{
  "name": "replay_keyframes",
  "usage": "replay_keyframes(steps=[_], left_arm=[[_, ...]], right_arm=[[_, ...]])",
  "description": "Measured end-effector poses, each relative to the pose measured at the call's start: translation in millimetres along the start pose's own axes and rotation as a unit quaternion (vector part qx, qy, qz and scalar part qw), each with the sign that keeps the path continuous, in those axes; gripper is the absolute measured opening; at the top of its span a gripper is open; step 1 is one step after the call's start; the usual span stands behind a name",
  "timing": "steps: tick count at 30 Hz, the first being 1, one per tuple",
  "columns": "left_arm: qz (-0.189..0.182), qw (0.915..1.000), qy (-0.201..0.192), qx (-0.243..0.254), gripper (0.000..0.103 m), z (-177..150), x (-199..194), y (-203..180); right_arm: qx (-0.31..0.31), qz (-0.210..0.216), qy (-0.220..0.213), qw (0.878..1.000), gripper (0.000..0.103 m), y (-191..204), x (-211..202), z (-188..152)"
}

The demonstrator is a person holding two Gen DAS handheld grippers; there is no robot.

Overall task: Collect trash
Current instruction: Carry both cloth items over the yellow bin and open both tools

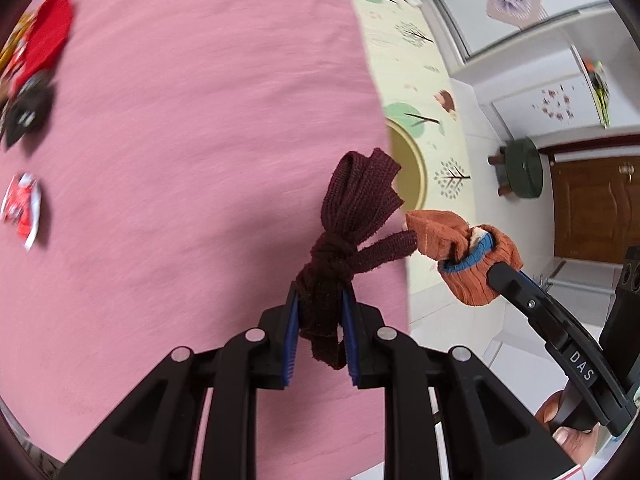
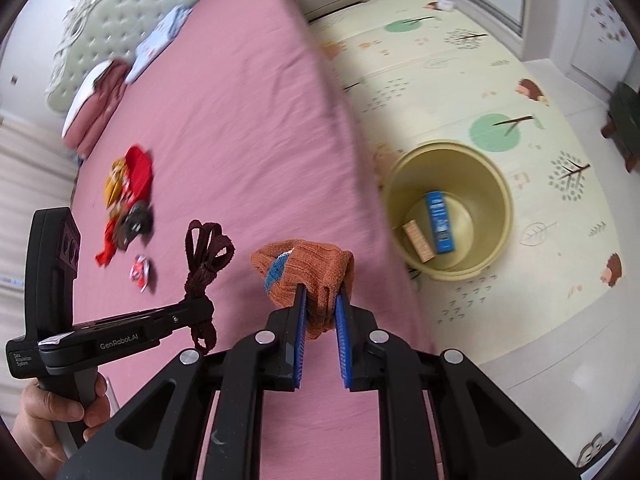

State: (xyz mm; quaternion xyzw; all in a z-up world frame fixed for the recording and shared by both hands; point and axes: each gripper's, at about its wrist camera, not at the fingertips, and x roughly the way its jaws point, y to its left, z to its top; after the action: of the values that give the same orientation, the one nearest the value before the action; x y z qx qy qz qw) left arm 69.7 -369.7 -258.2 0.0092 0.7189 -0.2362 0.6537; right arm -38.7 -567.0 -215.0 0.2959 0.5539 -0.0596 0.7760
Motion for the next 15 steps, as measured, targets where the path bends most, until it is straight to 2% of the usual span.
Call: replay_keyframes(steps=[10,14,15], left_arm=[[-0.009,0.9987,0.012,0.049,0.02,41,34,-76],[-0.034,0.9976,0.006,0.06,0.021,63,39,-104],[-0.039,0.997,0.001,0.067,0.023,68,39,-112]], right_arm=[[0.039,-0.027,-0.022,0.999,0.014,-68,-15,28],[0.042,-0.038,-0.037,0.998,0.014,-82,-22,46],[0.043,-0.039,-0.042,0.997,0.018,-85,-24,51]])
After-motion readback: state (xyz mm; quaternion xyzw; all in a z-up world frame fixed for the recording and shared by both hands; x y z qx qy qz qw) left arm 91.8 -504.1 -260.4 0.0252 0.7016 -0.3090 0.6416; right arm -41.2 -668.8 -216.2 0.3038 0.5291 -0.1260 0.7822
